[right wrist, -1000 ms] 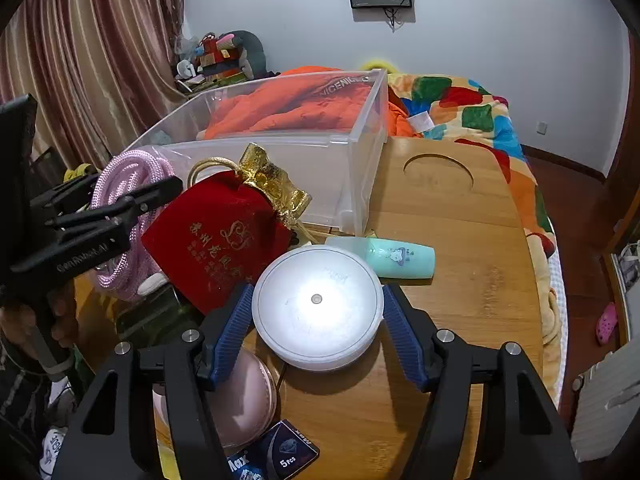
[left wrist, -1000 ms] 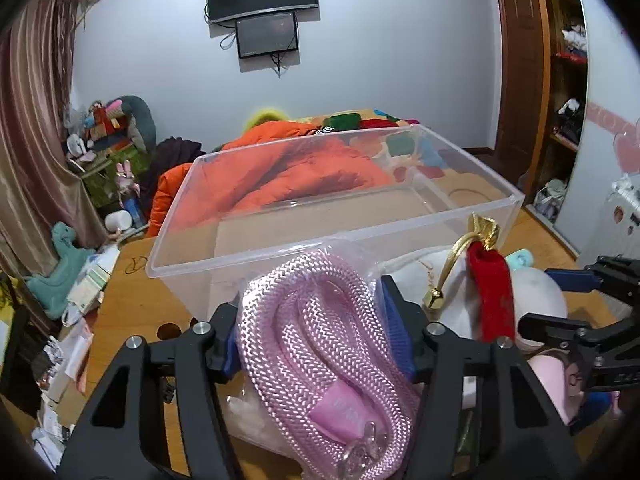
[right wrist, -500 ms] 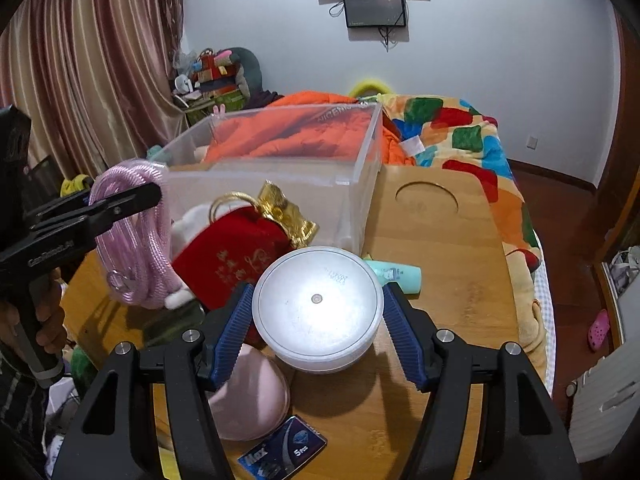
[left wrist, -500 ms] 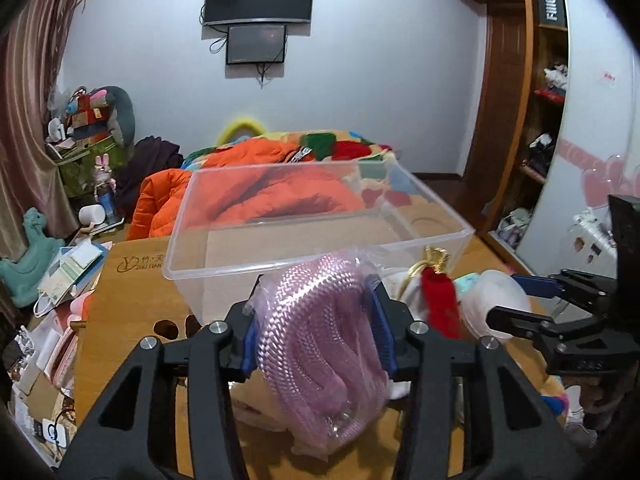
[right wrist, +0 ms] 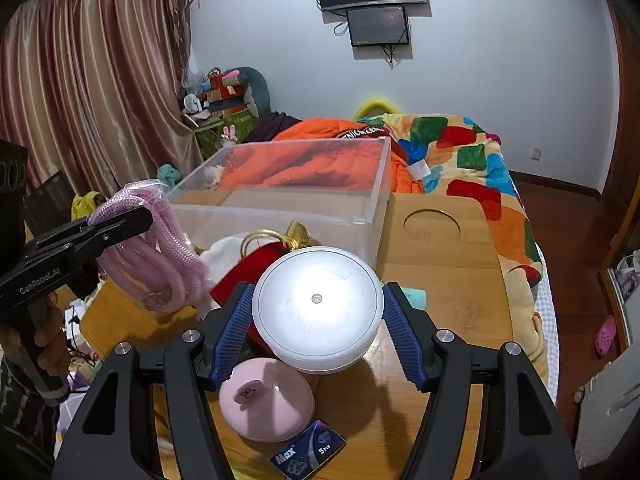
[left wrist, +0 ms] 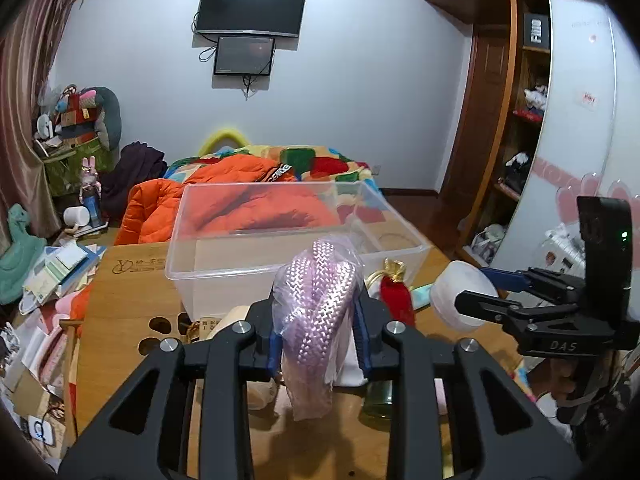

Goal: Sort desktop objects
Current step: 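Carry the pink rope in the left gripper while the right carries the white container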

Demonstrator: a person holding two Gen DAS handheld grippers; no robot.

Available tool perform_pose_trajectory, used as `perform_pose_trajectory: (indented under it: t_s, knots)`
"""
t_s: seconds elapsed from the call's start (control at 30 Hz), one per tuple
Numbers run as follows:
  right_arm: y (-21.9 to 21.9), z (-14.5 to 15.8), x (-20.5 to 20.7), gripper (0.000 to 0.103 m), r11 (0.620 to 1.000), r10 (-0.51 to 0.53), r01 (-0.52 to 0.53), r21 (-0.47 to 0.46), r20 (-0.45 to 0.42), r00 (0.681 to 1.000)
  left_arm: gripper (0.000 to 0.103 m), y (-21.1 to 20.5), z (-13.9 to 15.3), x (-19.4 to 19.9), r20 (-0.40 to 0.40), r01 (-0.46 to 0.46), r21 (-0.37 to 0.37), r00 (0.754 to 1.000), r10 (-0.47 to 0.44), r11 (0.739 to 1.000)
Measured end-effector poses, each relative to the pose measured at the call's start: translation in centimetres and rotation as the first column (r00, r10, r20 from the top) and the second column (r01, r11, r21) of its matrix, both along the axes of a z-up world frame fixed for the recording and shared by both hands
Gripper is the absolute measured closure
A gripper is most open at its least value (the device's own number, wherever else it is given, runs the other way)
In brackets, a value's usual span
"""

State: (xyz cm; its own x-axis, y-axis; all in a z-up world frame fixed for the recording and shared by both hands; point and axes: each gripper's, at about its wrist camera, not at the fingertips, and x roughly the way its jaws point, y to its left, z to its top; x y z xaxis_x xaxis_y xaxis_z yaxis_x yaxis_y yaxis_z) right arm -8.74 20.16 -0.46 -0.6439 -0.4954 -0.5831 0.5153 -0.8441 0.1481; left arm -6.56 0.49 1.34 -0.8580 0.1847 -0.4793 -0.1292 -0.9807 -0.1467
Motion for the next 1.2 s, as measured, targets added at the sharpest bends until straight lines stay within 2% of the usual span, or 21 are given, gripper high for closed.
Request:
perform_pose_trajectory:
  t_s: [0.5,0.97,1.2]
  knots:
    - [-0.8,3.1,0.6,0.041,1.000,0.019,-0.018,0.015,-0.078,0.997,0.074,-0.4,2.3,1.4,-0.074,-0.030,-0.031,0.997,0.028,0.999]
    - [-2.0,5.5,-1.4,0.041,0.999,0.034,-0.031,0.030,-0.119,0.992,0.074,-2.6,5.3,-0.4,-0.124,-0.058,-0.057,0.991,0.051,0.997]
    - [-3.1,6.5,-3.4,0.041,0.999,0.042,-0.039,0.026,-0.129,0.991,0.074,-3.5,5.9,-3.0,-0.123,-0.047,-0.047,0.992,0.041,0.998]
